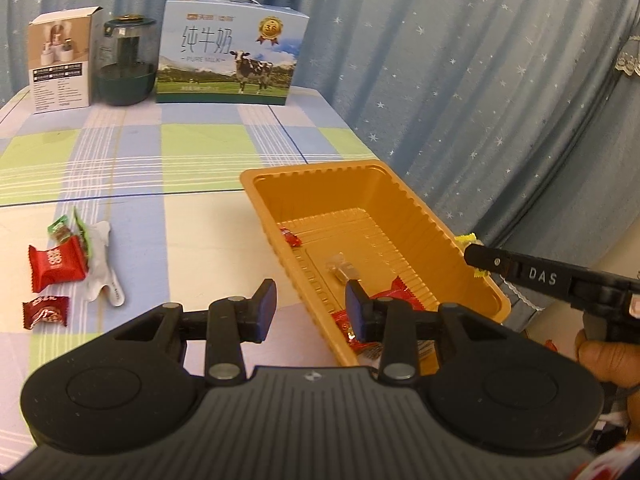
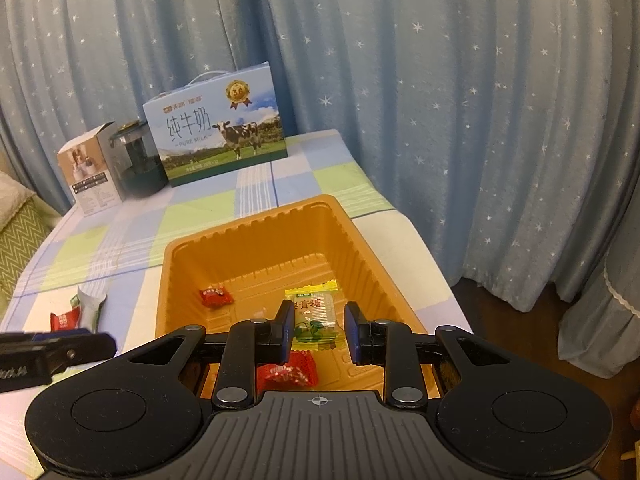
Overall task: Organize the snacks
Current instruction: 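Open the right gripper to drop the yellow packet into the tray, then move both grippers back from the tray to the snack pile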
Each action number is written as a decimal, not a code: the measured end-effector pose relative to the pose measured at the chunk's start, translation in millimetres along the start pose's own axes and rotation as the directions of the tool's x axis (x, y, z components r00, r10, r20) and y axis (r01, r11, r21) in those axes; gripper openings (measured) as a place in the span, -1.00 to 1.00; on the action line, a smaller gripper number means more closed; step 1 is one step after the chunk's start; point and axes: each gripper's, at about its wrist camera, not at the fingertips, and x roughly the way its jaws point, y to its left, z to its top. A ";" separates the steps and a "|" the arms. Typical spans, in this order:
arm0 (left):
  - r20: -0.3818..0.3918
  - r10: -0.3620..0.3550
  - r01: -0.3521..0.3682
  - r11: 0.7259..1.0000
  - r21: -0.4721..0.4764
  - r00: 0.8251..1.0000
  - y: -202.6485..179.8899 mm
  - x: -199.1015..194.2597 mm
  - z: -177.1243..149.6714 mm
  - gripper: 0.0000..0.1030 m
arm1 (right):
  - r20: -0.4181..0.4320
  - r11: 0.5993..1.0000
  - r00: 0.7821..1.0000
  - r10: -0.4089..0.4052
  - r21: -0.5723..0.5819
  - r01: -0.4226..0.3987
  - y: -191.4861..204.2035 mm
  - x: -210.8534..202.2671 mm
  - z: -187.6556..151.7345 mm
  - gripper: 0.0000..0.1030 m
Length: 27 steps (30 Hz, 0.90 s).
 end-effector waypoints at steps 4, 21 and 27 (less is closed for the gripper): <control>0.000 0.010 -0.010 1.000 -0.018 1.000 8.8 -5.9 -2.7 -0.33 | -0.002 0.996 0.998 0.061 0.058 -0.061 -7.6 1.7 2.7 -0.28; 0.023 0.089 -0.088 0.995 -0.045 0.996 42.5 -51.5 -21.1 -0.24 | 0.040 0.996 0.997 0.063 0.057 -0.065 15.9 -39.9 19.5 0.05; 0.035 0.141 -0.138 0.988 -0.063 0.989 64.7 -76.5 -32.4 -0.18 | 0.072 0.995 0.992 0.104 -0.004 -0.104 49.2 -54.6 27.7 0.05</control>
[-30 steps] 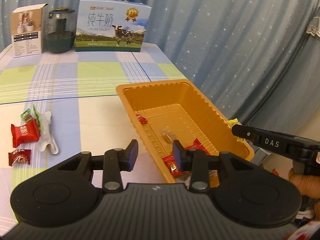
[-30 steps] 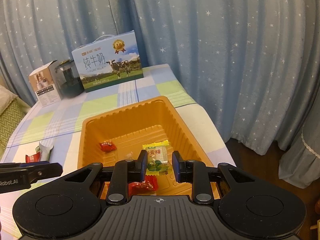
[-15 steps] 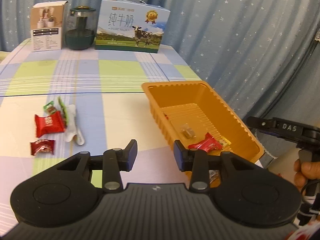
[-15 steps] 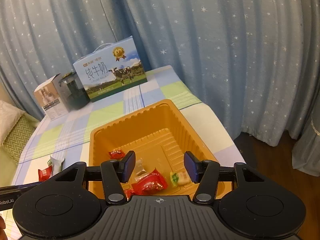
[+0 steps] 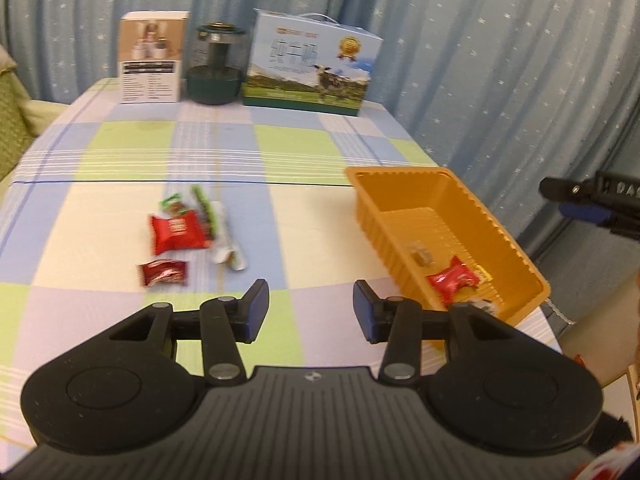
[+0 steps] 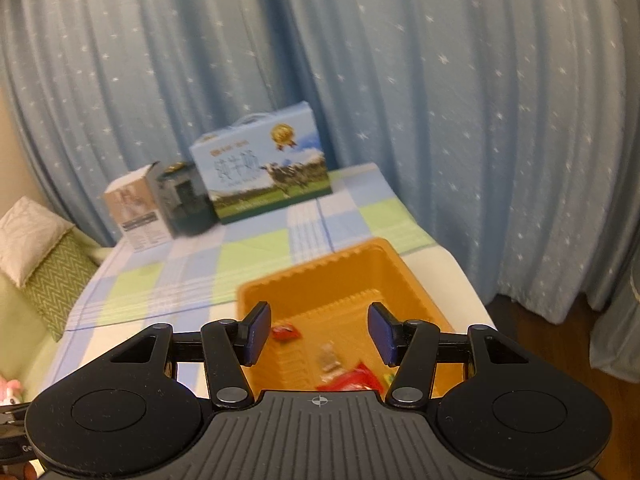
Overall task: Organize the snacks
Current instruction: 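Move both grippers back from the tray to the snack pile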
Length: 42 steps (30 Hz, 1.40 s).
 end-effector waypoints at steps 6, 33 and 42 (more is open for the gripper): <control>0.011 0.060 -0.060 0.998 -0.020 0.998 29.9 -20.9 -6.5 -0.18 | -0.009 0.997 0.998 0.057 -0.045 -0.057 37.4 2.0 -5.7 0.05; -0.083 0.109 -0.091 0.976 0.198 0.991 119.5 29.3 -0.8 -0.07 | -0.199 0.965 0.963 0.181 -0.154 -0.213 132.0 95.5 -71.8 0.05; -0.110 0.069 -0.037 0.963 0.266 0.992 131.4 84.1 3.7 -0.04 | -0.252 0.958 0.950 0.186 -0.168 -0.233 136.0 143.0 -88.2 0.05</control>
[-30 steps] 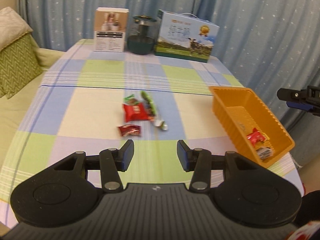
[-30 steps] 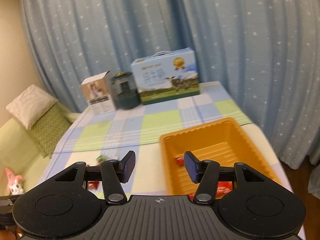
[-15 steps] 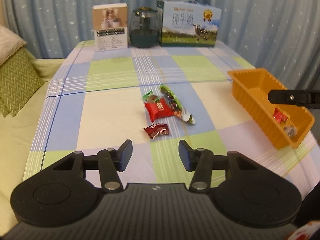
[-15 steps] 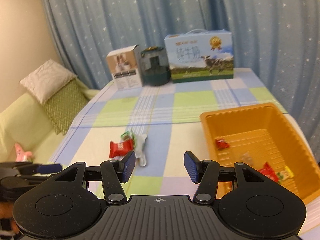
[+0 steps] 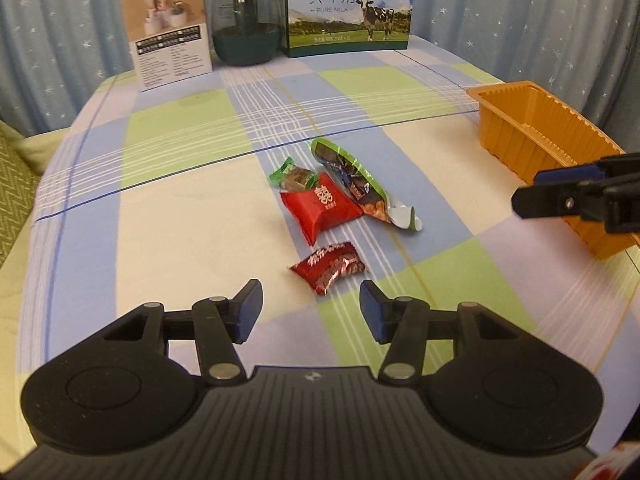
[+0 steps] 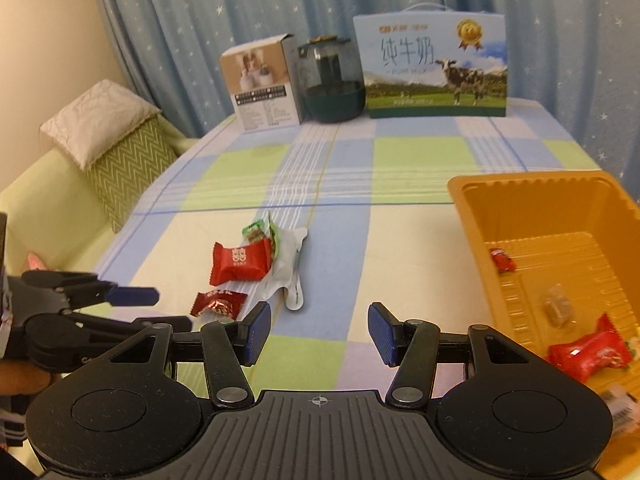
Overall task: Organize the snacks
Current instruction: 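Move both grippers back from the tray to the snack pile, then close the left gripper on the dark red candy wrapper, then grasp the white-green snack pouch with the right gripper while the left holds the candy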
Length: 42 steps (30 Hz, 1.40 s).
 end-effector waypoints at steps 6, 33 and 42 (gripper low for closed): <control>0.010 -0.019 0.018 0.997 0.077 1.000 -2.1 21.5 11.4 -0.03 | -0.011 1.000 1.000 -0.003 -0.001 0.003 -5.4 19.3 2.6 0.05; 0.011 0.024 -0.022 0.982 -0.186 1.000 11.2 -6.2 5.0 -0.57 | 0.002 0.996 0.997 0.077 -0.053 -0.077 14.4 68.9 19.0 0.05; 0.020 0.063 -0.057 0.978 -0.199 0.998 16.8 -4.9 5.7 -0.57 | -0.004 0.997 0.998 0.064 -0.040 -0.064 17.5 106.1 24.7 -0.23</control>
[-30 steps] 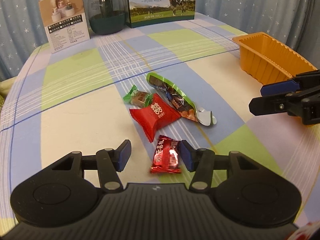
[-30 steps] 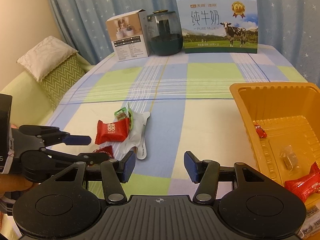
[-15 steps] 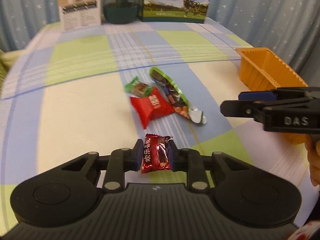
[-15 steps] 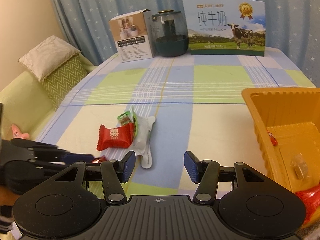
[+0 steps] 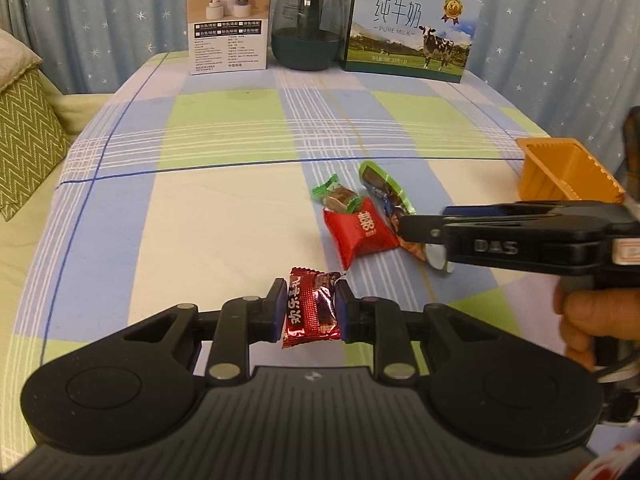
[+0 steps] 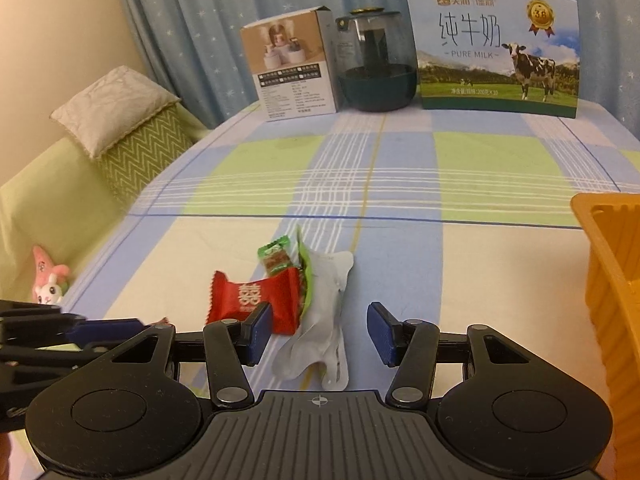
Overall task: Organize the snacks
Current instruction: 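Grasp the white-green snack pouch with the right gripper while the left holds the candy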
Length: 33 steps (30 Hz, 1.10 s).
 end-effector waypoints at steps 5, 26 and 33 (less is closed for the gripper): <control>0.000 -0.005 0.005 1.000 0.008 1.000 -3.5 1.8 0.9 -0.57 | -0.003 0.999 1.000 -0.012 -0.046 0.012 4.6 11.0 -2.2 -0.39; 0.027 -0.002 0.001 1.000 0.025 1.000 -17.7 -2.7 -3.9 -0.57 | 0.012 0.997 0.998 -0.067 0.036 0.066 -2.2 -39.0 -15.7 -0.47; 0.044 -0.003 0.002 1.000 0.022 0.999 -37.2 -17.8 -15.6 -0.57 | -0.001 0.994 0.996 -0.084 0.064 0.084 -0.8 -76.3 -34.8 -0.47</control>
